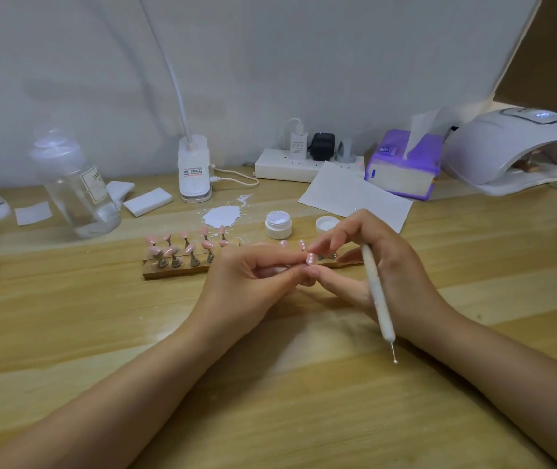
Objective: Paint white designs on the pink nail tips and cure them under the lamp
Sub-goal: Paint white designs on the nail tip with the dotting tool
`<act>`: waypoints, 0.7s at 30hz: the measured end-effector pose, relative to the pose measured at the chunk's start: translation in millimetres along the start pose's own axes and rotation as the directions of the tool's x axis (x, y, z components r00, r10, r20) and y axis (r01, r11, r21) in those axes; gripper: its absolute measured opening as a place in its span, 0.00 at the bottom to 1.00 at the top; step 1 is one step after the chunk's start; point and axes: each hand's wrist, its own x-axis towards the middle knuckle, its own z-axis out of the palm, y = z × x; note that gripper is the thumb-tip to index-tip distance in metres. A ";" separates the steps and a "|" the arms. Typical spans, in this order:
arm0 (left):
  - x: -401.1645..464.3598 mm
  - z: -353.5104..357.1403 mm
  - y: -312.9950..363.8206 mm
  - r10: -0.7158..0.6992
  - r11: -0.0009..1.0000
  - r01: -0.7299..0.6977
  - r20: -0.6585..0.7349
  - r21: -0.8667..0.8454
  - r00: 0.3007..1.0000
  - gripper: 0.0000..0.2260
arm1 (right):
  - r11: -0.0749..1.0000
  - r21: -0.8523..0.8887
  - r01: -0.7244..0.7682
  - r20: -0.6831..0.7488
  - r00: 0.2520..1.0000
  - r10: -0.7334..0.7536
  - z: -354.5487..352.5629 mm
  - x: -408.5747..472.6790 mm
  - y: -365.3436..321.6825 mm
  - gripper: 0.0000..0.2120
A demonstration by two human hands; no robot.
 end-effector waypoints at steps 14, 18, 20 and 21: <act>-0.7 2.9 0.3 -0.071 0.997 0.071 0.005 -0.024 0.997 0.11 | 0.981 0.195 -0.019 -0.205 0.977 0.060 -21.0 18.1 -5.1 0.13; -1.1 3.1 1.6 -0.086 0.996 0.086 0.010 -0.013 0.996 0.10 | 0.998 0.006 -0.065 -0.144 0.987 0.065 -42.4 22.2 8.4 0.16; -1.1 3.3 1.8 -0.103 0.994 0.104 0.013 -0.022 0.995 0.10 | 0.995 -0.057 -0.084 -0.093 0.993 0.079 -43.3 20.4 15.9 0.16; -0.9 3.3 1.7 -0.110 0.994 0.111 0.011 -0.023 0.994 0.11 | 0.993 -0.077 -0.090 -0.078 0.993 0.084 -42.9 20.3 18.9 0.17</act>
